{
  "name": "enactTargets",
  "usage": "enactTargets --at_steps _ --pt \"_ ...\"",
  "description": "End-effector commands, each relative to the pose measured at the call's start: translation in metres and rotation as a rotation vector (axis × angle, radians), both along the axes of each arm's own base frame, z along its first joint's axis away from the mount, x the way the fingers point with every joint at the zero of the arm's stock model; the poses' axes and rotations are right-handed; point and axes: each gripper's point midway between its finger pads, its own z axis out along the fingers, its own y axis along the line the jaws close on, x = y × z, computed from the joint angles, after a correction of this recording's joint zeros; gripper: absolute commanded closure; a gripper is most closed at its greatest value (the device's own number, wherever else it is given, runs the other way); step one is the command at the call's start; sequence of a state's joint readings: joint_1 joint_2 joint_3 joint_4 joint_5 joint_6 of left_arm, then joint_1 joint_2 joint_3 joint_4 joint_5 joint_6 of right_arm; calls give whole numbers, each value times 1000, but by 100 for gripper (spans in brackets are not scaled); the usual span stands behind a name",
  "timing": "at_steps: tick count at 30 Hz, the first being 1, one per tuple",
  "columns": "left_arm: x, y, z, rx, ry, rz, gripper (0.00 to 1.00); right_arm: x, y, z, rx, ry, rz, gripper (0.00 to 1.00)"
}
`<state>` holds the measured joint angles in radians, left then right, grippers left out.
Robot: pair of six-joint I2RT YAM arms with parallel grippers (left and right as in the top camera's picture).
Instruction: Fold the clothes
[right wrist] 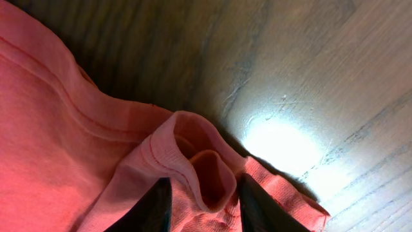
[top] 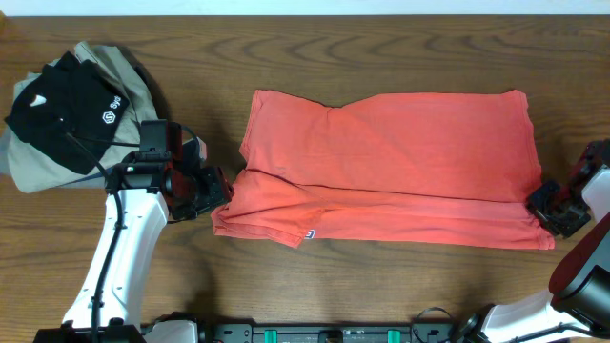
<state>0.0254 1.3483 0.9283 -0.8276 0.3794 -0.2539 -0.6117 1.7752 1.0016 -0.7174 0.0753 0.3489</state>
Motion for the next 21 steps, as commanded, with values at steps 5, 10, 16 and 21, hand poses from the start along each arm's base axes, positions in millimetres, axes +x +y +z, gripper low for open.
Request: enactTargets --at_steps 5,10,16,21 --pt "3 0 4 -2 -15 -12 49 10 -15 12 -28 -33 -11 67" --pt "3 0 4 -2 -16 -12 49 10 -16 13 -33 -32 -10 64" --pt "3 0 4 -2 -15 -12 49 9 -18 12 -33 -32 -12 96" --pt "3 0 4 -2 -15 -12 49 8 -10 12 7 -32 -9 99"
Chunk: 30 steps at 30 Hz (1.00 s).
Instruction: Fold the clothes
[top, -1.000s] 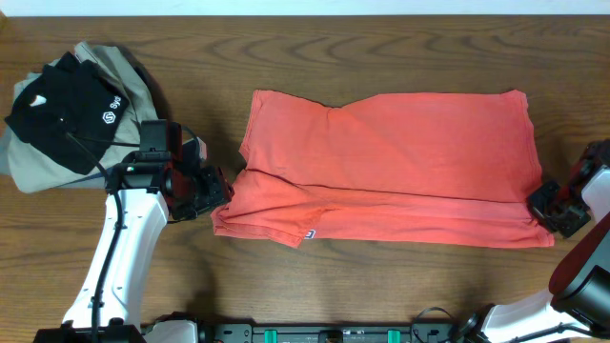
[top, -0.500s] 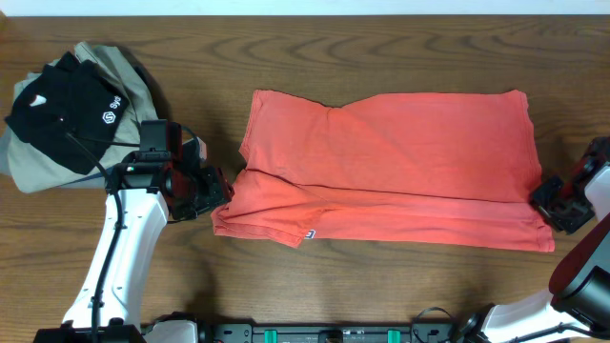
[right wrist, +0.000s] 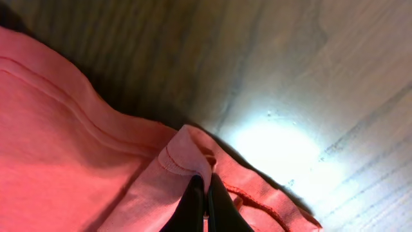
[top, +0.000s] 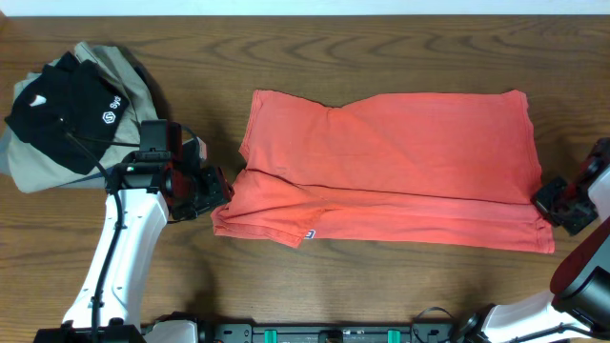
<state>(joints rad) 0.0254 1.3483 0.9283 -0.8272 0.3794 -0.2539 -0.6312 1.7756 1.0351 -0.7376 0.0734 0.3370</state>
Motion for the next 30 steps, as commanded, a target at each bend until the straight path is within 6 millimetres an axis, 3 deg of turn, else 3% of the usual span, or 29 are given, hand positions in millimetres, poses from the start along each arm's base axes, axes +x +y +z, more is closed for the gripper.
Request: enactTargets --at_steps 1,5,10,11,13,17,22,27,30 --pt "3 0 4 -2 -15 -12 49 6 1 6 28 -24 0 99" --pt "3 0 4 -2 -15 -12 49 23 3 21 66 -85 7 99" --pt "3 0 4 -2 -15 -12 49 56 -15 42 30 -217 -34 98" --pt "3 0 4 -2 -15 -12 49 62 -18 43 18 -244 -45 94" --pt "3 0 4 -2 -15 -12 49 69 -21 44 4 -273 -43 70" --pt "3 0 4 -3 -13 -8 49 63 -15 41 23 -242 -38 52" --pt "2 -1 4 -5 -10 -9 49 42 0 36 81 -154 -26 56" --pt "2 -18 8 -45 -32 -79 49 29 10 32 120 -97 -7 81" --pt "2 -35 9 -37 -61 -171 49 26 13 27 122 -90 10 84"
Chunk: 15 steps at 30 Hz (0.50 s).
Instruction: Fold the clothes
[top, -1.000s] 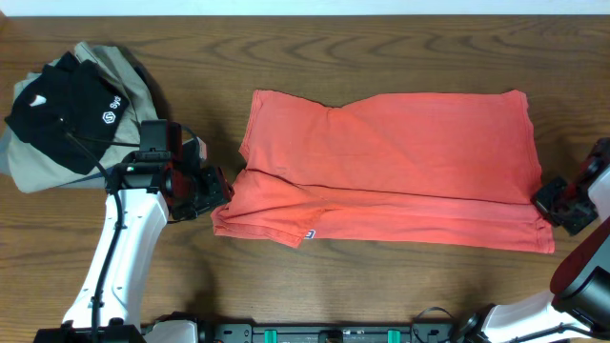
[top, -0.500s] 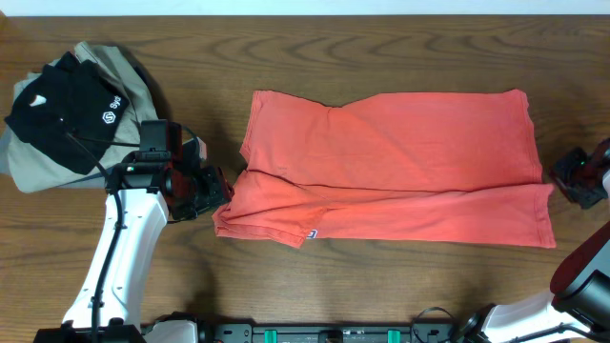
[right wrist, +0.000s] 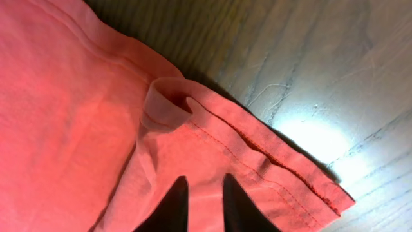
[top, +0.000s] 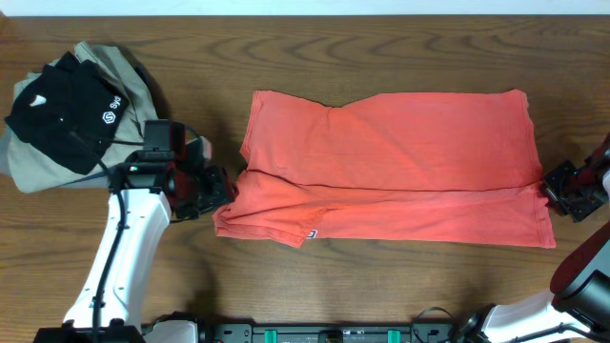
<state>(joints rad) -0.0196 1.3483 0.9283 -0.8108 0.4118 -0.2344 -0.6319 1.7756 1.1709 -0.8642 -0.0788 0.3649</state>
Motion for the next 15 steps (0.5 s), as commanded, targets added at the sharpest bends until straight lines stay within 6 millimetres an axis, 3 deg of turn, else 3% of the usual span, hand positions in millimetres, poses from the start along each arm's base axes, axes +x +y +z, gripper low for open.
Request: enactTargets --at_steps 1,7,9,15 --pt "1 -25 7 -8 -56 -140 48 -4 2 -7 2 8 25 84" --pt "-1 -55 0 86 -100 -280 44 -19 14 -27 28 42 27 80" --pt "-8 -66 -6 103 -83 -332 43 -24 18 -34 34 52 31 68" --pt "-35 -104 -36 124 18 -496 42 -32 23 -45 40 60 33 67"
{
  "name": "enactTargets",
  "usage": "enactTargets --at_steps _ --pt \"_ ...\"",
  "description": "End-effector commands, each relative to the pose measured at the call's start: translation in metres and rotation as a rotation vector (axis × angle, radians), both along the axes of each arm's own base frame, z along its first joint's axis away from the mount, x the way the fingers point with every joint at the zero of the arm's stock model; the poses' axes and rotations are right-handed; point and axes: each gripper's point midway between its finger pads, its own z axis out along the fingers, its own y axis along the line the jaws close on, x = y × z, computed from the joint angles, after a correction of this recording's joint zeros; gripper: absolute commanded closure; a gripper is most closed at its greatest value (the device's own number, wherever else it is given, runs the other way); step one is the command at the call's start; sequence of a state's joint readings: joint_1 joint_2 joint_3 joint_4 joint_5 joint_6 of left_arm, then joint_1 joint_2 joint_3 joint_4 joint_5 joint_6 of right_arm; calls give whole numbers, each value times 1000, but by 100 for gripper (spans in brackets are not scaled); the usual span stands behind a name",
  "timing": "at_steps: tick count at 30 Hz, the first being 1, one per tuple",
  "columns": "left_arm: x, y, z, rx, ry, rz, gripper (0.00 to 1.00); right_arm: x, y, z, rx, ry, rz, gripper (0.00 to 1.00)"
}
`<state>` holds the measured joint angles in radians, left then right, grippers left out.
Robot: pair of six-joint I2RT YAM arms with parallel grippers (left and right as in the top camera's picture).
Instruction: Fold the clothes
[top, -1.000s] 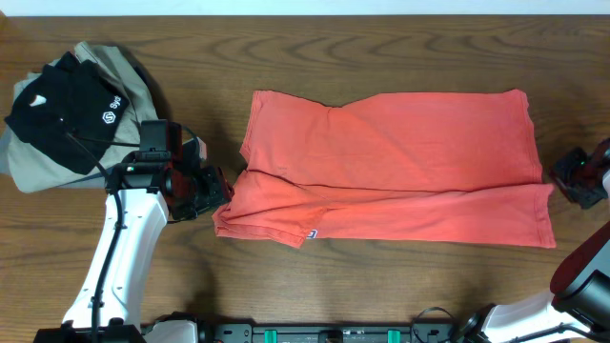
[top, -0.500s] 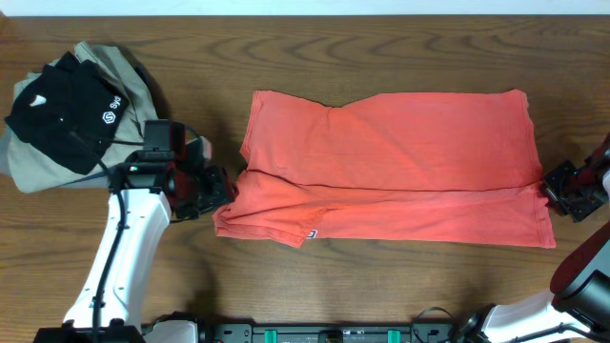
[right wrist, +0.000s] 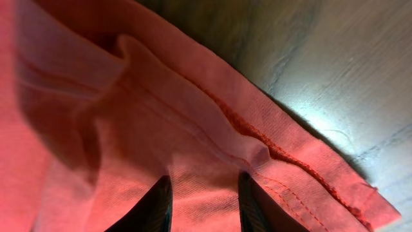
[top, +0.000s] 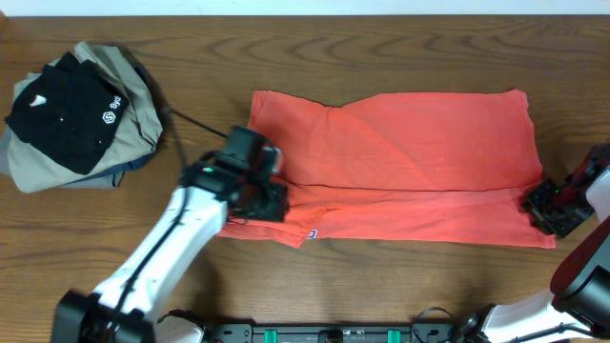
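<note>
The red shirt lies spread across the middle of the table, its front strip folded up along a crease. My right gripper sits at the shirt's lower right corner. In the right wrist view it is open, its dark fingertips spread over the red cloth just inside the stitched hem. My left gripper is over the shirt's lower left part, near the small label. The overhead view does not show how its jaws stand.
A pile of black and beige clothes lies at the far left corner of the wooden table. A thin black cable runs from the left arm toward that pile.
My left arm has moved right, from the shirt's left edge to over its lower left part. My right gripper has moved from just off the right edge onto the lower right corner, with its jaws wider.
My right gripper first stood open around a bunched fold of the hem at the shirt's right edge, then was shut on it. Later the fold lay free and flatter beyond its nearly closed fingers. Now it is open on the corner cloth, and the left arm has shifted onto the shirt.
</note>
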<state>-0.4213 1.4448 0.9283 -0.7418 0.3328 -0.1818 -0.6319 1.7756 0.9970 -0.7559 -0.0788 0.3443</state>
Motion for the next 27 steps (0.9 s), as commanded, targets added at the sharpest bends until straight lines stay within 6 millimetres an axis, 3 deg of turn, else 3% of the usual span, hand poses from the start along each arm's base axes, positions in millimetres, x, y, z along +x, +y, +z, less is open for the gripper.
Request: enactTargets --at_steps 1,10,25,27 --pt "-11 -15 -16 48 38 -86 42 -3 2 -4 4 7 13 67" --pt "-43 -37 -49 118 143 -214 37 -3 2 -4 0 7 20 67" --pt "-46 -30 -69 208 167 -233 39 -4 2 -4 1 8 20 67" --pt "-46 -30 -69 208 167 -233 45 -3 2 -4 1 8 20 67"
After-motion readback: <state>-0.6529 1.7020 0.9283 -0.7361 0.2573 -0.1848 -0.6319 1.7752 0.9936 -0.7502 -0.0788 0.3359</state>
